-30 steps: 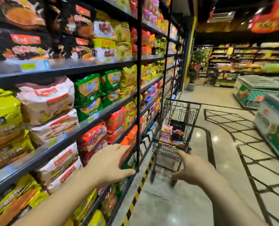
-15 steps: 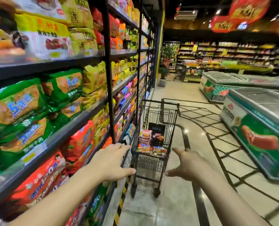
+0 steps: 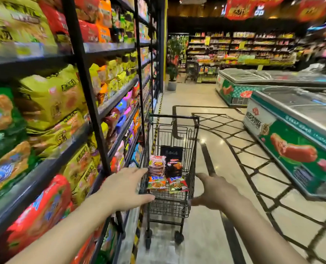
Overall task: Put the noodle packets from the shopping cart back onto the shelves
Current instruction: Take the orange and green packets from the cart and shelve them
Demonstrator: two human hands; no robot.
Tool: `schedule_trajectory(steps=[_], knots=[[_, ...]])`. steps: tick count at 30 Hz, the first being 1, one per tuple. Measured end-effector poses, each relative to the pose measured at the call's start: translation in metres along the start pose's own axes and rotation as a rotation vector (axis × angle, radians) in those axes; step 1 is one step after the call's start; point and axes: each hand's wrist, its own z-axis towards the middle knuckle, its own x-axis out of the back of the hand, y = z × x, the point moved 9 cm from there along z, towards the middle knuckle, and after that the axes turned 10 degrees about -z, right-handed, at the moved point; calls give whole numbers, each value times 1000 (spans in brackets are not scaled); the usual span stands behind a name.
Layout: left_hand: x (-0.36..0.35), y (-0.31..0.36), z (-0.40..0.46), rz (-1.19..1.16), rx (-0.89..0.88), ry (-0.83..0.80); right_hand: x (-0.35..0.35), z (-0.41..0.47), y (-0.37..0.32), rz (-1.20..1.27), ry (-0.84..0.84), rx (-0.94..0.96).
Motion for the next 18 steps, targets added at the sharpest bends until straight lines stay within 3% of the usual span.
schedule_trajectory(steps=[12, 18], knots=[[-7, -21, 243, -30, 70, -34, 52, 246, 38, 5, -40, 39], [-44, -51, 331, -107, 134, -141, 42, 342, 42, 19, -111, 37]])
